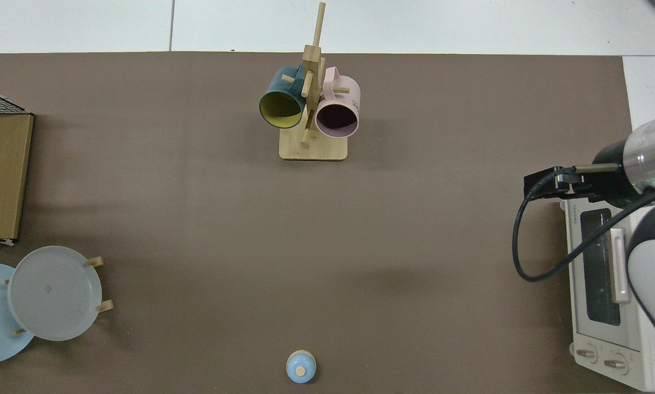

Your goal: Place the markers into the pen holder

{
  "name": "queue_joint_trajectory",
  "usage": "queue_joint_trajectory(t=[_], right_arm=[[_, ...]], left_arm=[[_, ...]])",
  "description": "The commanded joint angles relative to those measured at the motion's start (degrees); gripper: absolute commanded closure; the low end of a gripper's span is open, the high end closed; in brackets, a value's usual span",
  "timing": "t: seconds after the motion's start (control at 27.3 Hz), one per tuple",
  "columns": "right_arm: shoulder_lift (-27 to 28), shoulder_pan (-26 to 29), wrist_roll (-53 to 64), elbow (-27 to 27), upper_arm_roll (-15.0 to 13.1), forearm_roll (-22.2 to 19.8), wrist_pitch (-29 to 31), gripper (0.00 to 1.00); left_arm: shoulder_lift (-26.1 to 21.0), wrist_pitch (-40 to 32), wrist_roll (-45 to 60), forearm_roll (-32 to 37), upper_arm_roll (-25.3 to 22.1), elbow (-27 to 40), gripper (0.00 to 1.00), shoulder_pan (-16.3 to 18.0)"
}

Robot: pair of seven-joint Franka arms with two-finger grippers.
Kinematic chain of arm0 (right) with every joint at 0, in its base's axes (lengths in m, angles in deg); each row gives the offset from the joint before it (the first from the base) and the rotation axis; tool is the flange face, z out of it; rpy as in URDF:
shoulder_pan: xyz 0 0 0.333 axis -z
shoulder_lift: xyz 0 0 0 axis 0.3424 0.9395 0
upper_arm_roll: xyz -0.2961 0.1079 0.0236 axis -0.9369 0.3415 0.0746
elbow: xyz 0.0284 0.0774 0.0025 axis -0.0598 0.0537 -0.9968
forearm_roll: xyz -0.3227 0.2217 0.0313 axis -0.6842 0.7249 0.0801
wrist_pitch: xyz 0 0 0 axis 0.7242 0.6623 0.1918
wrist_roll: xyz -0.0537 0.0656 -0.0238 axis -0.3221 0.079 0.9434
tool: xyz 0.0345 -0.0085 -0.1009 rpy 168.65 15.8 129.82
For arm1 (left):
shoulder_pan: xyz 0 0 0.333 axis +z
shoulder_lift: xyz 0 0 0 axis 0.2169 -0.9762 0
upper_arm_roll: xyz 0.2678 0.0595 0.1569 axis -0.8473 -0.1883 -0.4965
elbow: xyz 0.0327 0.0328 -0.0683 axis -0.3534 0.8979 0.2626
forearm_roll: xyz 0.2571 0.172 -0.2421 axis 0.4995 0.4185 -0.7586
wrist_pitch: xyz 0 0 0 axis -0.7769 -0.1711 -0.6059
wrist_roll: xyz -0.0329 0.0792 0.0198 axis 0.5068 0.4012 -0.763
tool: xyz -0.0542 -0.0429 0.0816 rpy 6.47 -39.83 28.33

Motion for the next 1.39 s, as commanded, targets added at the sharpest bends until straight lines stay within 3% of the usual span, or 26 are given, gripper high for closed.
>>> queue_joint_trajectory(t=[0.0,0.22,0.33,0.55,1.03,1.35], right_arm=[[-0.6,1.1,-0.6,0.6,0.6,1.1,0.6,0.0],[-0.7,1.1,-0.6,0.7,0.6,1.1,0.6,0.0],[-0.6,1.1,-0.6,0.6,0.6,1.1,0.7,0.0],[-0.6,1.1,-0.6,0.7,0.6,1.0,0.6,0.0],[-0.6,1.1,-0.6,0.6,0.6,1.1,0.7,0.0],[-0.6,1.1,-0.6,0.6,0.6,1.1,0.7,0.0]], left_arm=[[-0.2,-0.6,0.2,-0.1,0.5,-2.0,0.0,0.5],[0.0,-5.0,-0.1,-0.1,1.5,-5.1,0.0,-0.3],[0.2,-9.0,0.5,-0.7,4.2,-6.9,0.0,-0.5],[0.1,-17.4,5.8,-7.1,8.4,-10.4,0.0,-0.6],[1.0,-29.4,39.3,-19.7,13.5,-11.3,0.0,-1.0],[1.4,-38.8,72.3,-29.8,19.7,-11.0,0.0,-1.0]])
